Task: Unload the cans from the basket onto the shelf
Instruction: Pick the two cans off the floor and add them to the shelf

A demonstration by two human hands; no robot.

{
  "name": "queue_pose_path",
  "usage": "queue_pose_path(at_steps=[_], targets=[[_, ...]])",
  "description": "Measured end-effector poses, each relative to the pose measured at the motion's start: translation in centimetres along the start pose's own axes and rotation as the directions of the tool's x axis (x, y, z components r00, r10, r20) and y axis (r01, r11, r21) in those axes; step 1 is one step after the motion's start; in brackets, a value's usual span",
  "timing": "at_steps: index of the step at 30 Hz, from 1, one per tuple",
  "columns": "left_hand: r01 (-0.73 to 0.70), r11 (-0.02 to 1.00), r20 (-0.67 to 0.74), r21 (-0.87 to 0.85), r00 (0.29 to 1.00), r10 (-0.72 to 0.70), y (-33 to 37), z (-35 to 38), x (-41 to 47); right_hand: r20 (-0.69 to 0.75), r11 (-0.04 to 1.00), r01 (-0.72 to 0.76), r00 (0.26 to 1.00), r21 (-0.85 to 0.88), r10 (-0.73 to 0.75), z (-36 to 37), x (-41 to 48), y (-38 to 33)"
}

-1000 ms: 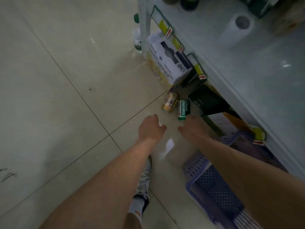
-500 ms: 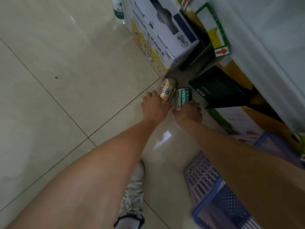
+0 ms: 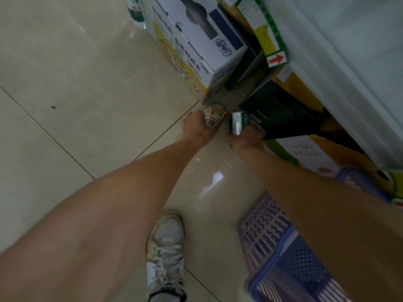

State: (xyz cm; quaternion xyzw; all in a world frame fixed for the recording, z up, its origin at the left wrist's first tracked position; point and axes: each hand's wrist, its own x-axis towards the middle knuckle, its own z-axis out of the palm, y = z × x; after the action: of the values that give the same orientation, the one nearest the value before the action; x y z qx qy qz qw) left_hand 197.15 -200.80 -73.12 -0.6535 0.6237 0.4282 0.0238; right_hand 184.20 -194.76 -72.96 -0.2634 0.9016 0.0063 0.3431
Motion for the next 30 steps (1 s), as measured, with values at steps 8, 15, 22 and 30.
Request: queue_pose_path(at_steps=[8, 15, 22, 30], targets=[[0.105, 0.981, -0.067, -0.163, 0.991, -0.117, 0.1, -4.5, -6.8, -0.043, 0.987, 0.043, 0.998, 0.153, -0.037, -4.3, -6.4, 0.5], [0.035, 0.973, -0.087, -0.227, 0.995, -0.056, 2.0, -7.0, -15.0, -0.104, 0.956, 0.147, 0.987, 0.254, -0.124, -8.3, -15.3, 3.3], [-0.066, 0.981, -0.088, -0.184, 0.995, 0.05, 3.6, -7.6, -24.2, -0.166, 0.901, 0.17, 0.98, 0.399, -0.112, -13.9, -23.2, 10.5], [-0.098, 0.993, -0.034, -0.063, 0.995, 0.096, 6.3, -4.8, -31.9, -0.243, 0.862, 0.128, 0.97, 0.49, -0.006, -20.5, -30.7, 21.0]])
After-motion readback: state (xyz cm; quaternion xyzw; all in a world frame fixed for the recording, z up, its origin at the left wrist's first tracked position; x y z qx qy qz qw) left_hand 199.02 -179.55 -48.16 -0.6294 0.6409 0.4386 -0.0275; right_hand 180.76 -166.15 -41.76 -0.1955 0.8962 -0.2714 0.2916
